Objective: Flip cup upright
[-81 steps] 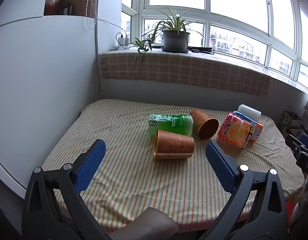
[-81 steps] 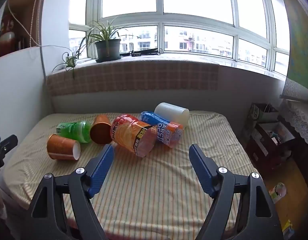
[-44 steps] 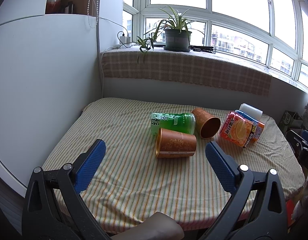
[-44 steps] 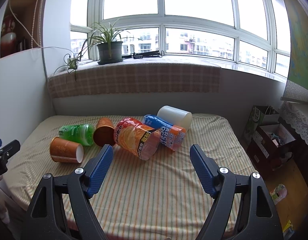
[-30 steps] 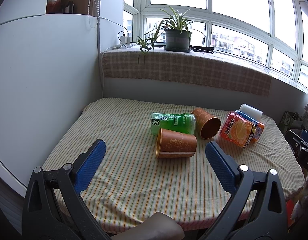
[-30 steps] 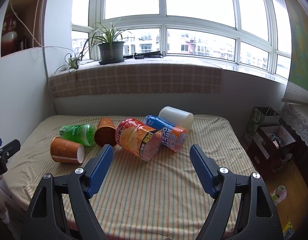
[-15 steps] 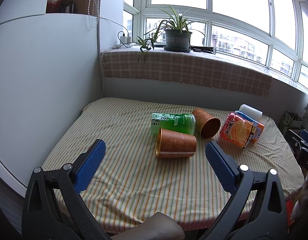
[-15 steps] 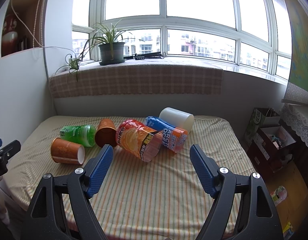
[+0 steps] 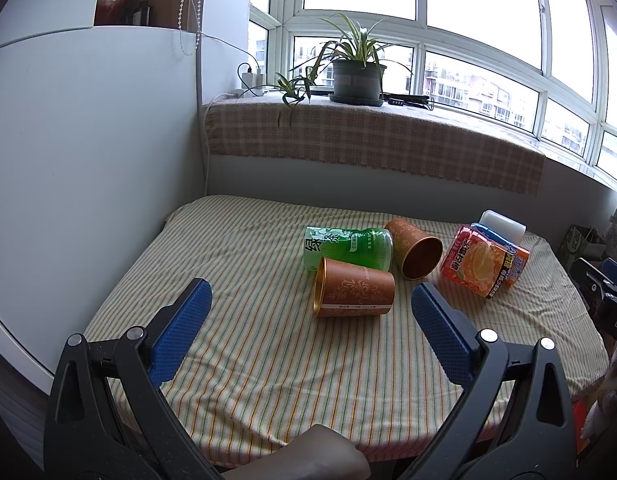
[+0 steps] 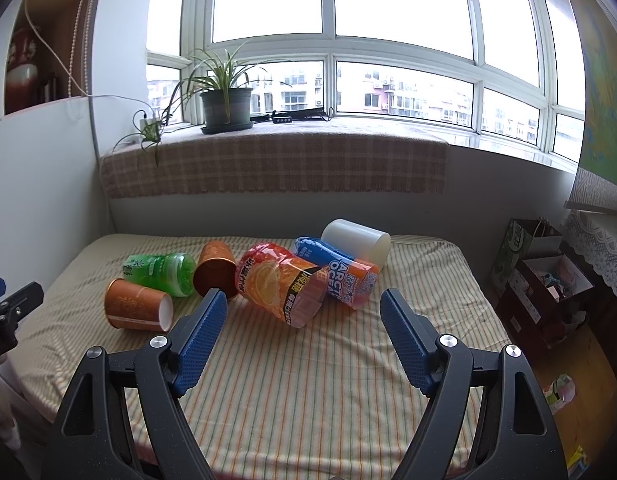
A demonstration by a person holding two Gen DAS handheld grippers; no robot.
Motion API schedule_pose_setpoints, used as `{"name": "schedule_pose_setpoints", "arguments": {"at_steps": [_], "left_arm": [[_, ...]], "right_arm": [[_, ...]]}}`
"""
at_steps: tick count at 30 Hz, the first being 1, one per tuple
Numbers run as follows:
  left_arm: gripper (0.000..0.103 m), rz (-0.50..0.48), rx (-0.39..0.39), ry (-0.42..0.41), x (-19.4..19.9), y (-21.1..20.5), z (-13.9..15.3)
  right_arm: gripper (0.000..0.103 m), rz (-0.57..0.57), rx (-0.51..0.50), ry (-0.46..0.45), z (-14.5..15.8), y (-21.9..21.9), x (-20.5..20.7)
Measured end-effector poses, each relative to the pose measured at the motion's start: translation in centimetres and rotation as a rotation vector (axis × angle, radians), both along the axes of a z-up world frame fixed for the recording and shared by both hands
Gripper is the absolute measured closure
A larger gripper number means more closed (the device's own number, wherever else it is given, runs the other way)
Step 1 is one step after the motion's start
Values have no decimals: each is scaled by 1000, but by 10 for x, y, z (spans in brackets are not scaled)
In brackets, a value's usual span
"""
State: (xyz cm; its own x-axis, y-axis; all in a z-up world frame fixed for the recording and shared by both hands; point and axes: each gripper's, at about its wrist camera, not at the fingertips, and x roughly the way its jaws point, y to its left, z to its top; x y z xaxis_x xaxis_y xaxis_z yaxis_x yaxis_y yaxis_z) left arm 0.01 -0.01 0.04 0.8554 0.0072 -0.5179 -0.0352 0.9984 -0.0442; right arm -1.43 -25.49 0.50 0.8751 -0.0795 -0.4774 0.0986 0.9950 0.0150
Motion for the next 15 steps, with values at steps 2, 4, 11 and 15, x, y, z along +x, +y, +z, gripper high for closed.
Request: {"name": "schedule_pose_setpoints", "arguments": {"at_steps": [2, 4, 11, 15], "left_arm": [[1, 0, 1, 0, 0, 0, 0], [1, -1, 1, -1, 0, 4, -2], [1, 2, 1, 0, 0, 4, -2], [1, 9, 3, -1, 0, 9, -3]], "right_arm": [[24, 1, 1, -1, 0, 0, 0], [24, 2, 0, -2, 0, 0, -1], [24, 9, -5, -4, 0, 3, 2], [24, 21, -11, -4, 0, 7, 5]]}}
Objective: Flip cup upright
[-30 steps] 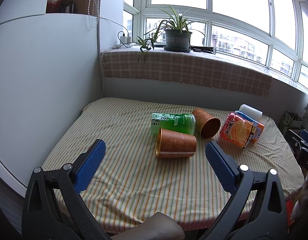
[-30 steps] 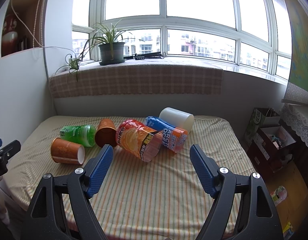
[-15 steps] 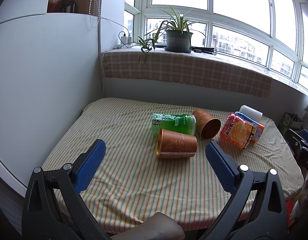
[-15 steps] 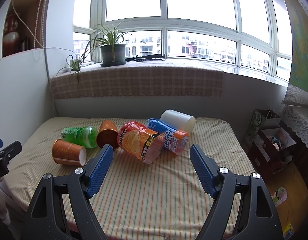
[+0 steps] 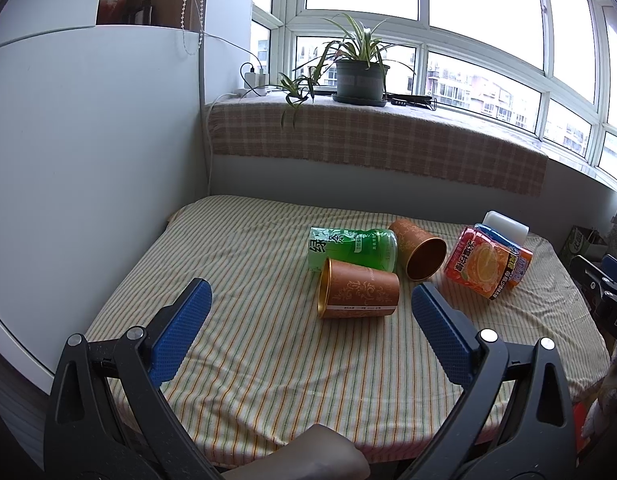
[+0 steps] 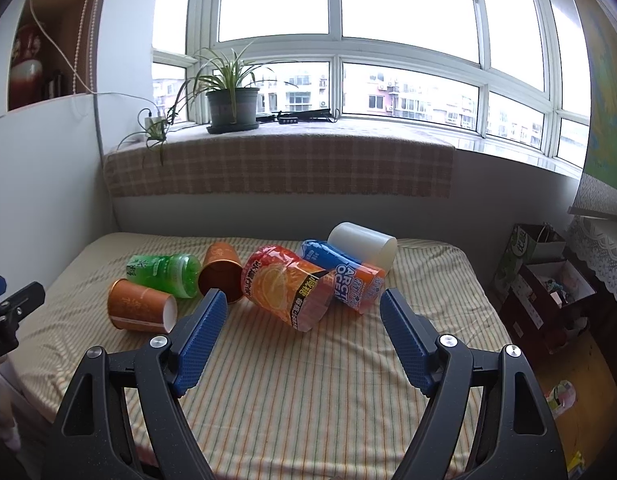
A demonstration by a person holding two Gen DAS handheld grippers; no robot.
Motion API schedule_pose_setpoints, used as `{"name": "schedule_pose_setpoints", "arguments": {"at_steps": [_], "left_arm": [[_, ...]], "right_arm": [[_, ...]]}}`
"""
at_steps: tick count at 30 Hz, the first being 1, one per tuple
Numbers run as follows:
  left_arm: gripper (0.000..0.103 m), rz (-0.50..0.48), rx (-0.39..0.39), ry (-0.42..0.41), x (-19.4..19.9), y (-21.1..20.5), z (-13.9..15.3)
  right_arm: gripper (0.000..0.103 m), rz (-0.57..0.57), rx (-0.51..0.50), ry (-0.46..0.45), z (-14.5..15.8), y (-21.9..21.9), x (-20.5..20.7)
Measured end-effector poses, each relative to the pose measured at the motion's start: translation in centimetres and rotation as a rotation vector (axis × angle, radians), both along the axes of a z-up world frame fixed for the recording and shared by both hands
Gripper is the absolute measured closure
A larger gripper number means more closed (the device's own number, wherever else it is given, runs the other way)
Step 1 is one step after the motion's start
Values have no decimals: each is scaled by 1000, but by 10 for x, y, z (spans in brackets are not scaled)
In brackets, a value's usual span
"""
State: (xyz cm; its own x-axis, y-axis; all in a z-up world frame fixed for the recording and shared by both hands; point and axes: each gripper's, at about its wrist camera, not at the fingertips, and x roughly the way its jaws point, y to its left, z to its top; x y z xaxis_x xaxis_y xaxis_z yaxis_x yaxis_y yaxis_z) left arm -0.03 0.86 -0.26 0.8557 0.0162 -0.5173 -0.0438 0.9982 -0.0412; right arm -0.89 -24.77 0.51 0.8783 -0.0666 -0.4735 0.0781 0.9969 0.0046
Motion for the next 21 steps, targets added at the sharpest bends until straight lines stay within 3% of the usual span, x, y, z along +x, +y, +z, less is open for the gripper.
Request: {"name": "schedule_pose_setpoints", "arguments": {"at_steps": [13, 17, 21], "left_arm": [[1, 65, 2, 5, 4, 24, -2], [1, 91, -3, 7, 6, 33, -4], [1, 110, -8, 18, 7, 42, -8]], "right_arm": [[24, 104, -39, -24, 1, 33, 27], [24, 205, -81, -44, 2, 53, 43], [24, 326, -103, 0, -2, 72, 72]]}}
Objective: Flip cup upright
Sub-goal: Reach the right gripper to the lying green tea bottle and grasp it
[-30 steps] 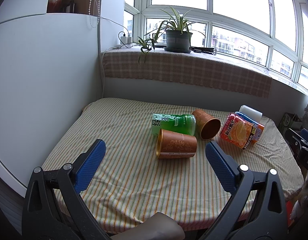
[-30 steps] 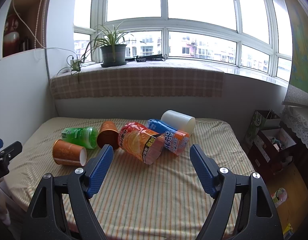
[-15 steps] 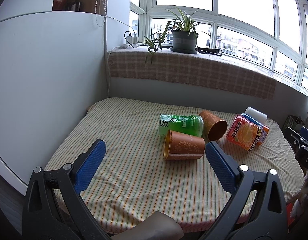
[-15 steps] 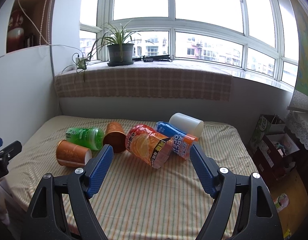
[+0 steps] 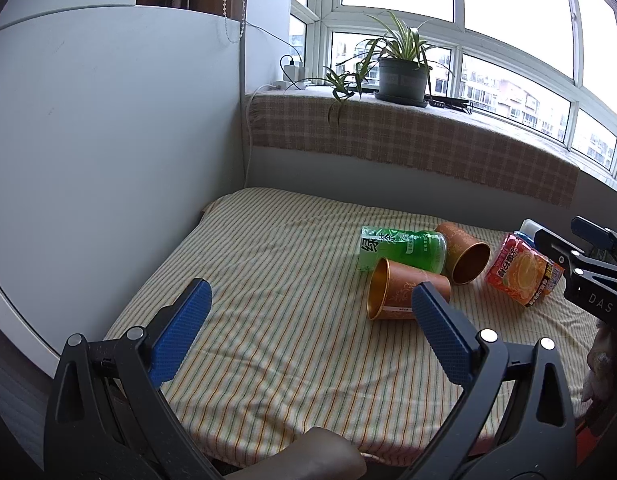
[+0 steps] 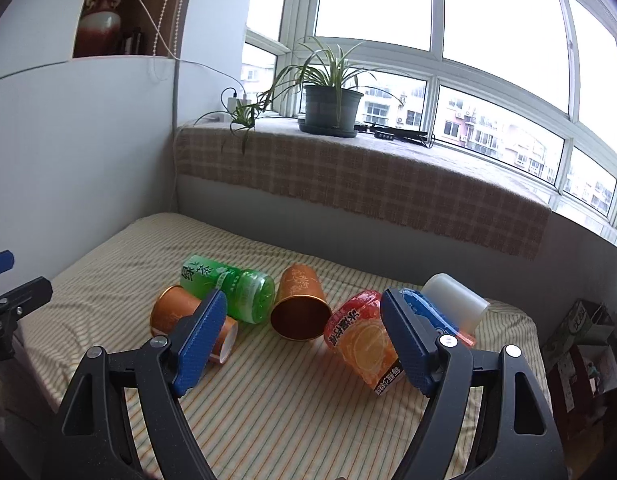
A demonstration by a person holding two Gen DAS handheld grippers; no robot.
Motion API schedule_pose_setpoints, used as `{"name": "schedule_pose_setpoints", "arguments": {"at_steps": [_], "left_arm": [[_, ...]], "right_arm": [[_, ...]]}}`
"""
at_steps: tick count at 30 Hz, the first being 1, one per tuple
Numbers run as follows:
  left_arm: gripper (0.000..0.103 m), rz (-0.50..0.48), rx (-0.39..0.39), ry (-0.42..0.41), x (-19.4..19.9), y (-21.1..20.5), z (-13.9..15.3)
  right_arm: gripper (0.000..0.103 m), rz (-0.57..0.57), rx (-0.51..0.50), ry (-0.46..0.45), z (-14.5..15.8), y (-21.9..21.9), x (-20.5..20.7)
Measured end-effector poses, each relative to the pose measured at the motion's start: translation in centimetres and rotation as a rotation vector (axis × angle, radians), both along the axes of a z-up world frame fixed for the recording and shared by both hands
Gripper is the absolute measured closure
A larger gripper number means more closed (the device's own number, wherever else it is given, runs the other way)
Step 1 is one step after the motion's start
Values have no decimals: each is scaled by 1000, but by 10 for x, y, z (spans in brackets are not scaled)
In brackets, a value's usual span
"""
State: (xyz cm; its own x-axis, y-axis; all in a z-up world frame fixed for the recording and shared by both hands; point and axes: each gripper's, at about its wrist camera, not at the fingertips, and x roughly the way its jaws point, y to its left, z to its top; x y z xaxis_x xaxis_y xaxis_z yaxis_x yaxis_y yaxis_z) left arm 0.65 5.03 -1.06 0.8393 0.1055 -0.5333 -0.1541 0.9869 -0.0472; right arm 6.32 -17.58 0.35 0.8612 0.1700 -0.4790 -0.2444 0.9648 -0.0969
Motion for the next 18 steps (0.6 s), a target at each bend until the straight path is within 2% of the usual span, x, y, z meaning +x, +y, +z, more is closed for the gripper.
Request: {"name": "schedule_pose_setpoints", "arguments": {"at_steps": [3, 10, 18], "left_arm": [[1, 10, 3, 9, 0, 6, -3], [1, 39, 7, 27, -2, 18, -8], [1, 47, -8, 38, -3, 28, -12]], "right_arm": [[24, 59, 0, 59, -6, 10, 24], [24, 202, -72, 162, -17, 37, 72], [24, 407, -238, 321, -34, 77, 116]]}}
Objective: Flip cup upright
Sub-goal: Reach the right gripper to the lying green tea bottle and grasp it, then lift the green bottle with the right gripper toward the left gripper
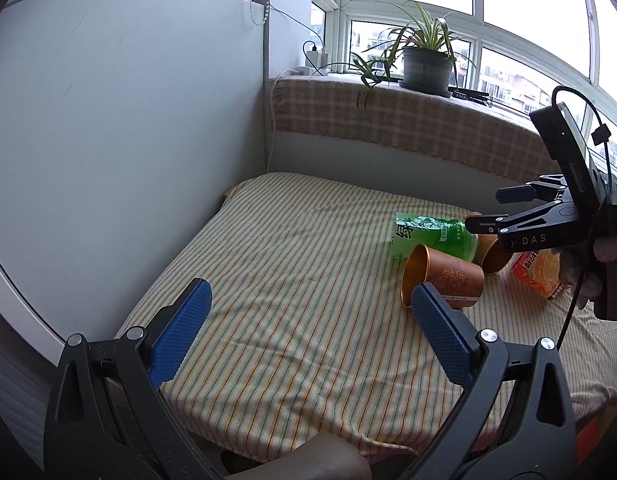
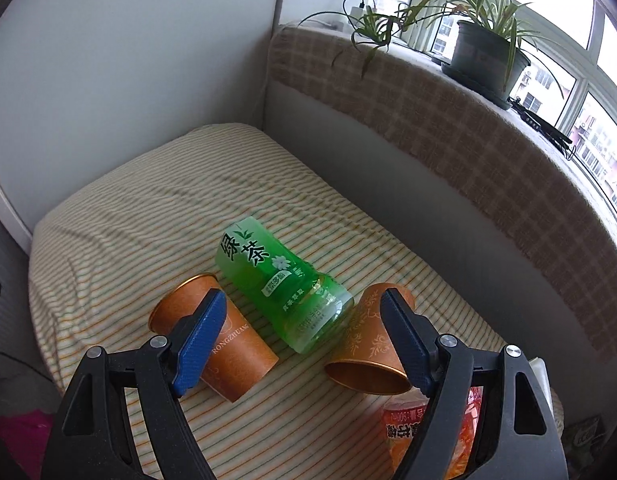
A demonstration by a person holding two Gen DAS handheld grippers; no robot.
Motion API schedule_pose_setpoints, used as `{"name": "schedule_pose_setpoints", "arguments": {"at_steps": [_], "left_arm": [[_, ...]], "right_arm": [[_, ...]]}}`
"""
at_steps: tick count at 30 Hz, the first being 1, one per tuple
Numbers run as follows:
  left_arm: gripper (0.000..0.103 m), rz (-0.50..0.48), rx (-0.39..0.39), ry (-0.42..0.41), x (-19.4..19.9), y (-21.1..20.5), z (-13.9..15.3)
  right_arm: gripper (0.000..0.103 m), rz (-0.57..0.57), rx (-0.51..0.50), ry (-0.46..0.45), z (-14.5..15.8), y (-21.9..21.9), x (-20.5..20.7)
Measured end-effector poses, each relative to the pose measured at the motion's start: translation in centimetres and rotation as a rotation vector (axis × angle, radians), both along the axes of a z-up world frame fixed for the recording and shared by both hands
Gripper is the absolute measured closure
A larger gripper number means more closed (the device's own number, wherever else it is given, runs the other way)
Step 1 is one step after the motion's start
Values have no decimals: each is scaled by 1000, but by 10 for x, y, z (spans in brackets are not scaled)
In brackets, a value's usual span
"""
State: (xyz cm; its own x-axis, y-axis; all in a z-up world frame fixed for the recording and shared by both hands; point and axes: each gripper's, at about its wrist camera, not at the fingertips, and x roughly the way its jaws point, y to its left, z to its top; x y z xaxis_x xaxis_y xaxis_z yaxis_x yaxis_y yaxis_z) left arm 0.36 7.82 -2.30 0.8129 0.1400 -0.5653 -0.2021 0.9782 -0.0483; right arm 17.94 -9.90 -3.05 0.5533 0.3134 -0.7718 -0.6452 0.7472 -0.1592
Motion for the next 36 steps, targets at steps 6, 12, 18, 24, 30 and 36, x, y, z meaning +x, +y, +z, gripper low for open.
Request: {"name": "schedule_pose_setpoints", "arguments": {"at_steps": [6, 12, 18, 24, 30, 36], "left_arm": [[1, 7, -20, 12, -1, 9, -4], [1, 30, -28, 19, 0, 18, -5], [1, 45, -34, 30, 2, 24, -9], [1, 48, -38, 32, 3, 25, -10], [1, 54, -42, 30, 2, 26, -9], [1, 45, -41, 19, 0, 23, -7]], "right_arm": [[24, 100, -113, 113, -17, 26, 27], [24, 158, -218, 182, -38, 44, 47], [25, 180, -267, 220, -52, 53, 61], [32, 177, -231, 286, -63, 54, 71], [40, 148, -201, 278, -56, 49, 74], [43, 114, -159, 249, -40, 36, 69]]}}
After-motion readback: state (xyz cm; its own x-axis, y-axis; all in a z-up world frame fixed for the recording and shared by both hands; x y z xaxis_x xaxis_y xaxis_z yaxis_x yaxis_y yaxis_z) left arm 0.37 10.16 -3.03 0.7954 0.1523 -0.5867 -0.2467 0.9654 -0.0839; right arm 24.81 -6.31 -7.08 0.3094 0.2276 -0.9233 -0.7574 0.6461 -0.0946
